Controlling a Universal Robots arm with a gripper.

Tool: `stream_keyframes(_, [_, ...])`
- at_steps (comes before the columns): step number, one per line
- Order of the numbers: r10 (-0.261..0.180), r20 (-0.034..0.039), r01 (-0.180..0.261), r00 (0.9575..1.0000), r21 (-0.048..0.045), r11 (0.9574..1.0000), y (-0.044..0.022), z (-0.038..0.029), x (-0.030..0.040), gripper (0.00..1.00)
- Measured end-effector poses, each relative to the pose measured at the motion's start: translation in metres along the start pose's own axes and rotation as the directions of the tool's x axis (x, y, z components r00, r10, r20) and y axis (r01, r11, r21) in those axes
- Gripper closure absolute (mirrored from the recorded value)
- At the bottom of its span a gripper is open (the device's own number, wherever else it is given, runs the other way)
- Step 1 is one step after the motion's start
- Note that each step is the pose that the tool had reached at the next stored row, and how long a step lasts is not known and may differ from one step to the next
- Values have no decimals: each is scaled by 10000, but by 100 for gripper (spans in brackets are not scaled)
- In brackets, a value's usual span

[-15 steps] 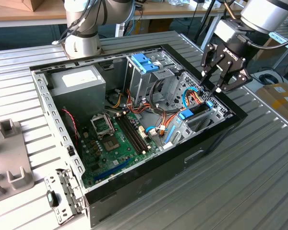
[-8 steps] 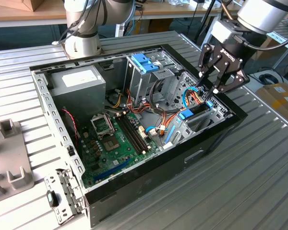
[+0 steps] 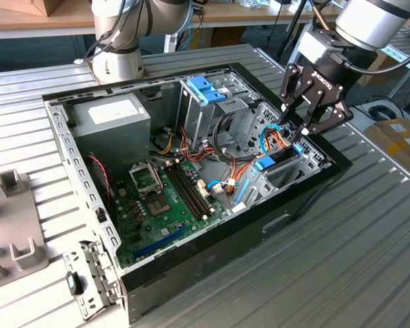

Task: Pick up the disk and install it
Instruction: 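Insert the second disk wire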

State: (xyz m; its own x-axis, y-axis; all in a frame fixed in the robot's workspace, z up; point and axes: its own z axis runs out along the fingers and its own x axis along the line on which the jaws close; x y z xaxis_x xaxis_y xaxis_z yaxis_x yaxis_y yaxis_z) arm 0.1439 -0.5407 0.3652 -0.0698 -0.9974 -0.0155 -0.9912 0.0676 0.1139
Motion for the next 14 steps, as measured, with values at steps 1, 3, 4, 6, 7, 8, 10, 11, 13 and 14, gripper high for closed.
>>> stream_keyframes(1, [0,0,0,10000,0,10000,0,0,0,52])
stream_keyframes(3, [0,0,0,10000,0,10000,0,1,0,52])
stream_keyframes(4, [0,1,0,10000,0,10000,0,1,0,53])
stream_keyframes(6, [0,0,0,10000,0,10000,0,1,0,67])
stream_keyframes(7, [0,-1,0,10000,0,10000,0,1,0,73])
stream_keyframes(8, [0,0,0,10000,0,10000,0,1,0,73])
stream_keyframes(10, [0,0,0,10000,0,10000,0,1,0,84])
stream_keyframes(11, [0,-1,0,10000,0,10000,0,0,0,84])
stream_keyframes(13, [0,-1,0,10000,0,10000,0,1,0,84])
stream_keyframes(14, [1,-1,-1,10000,0,10000,0,1,0,84])
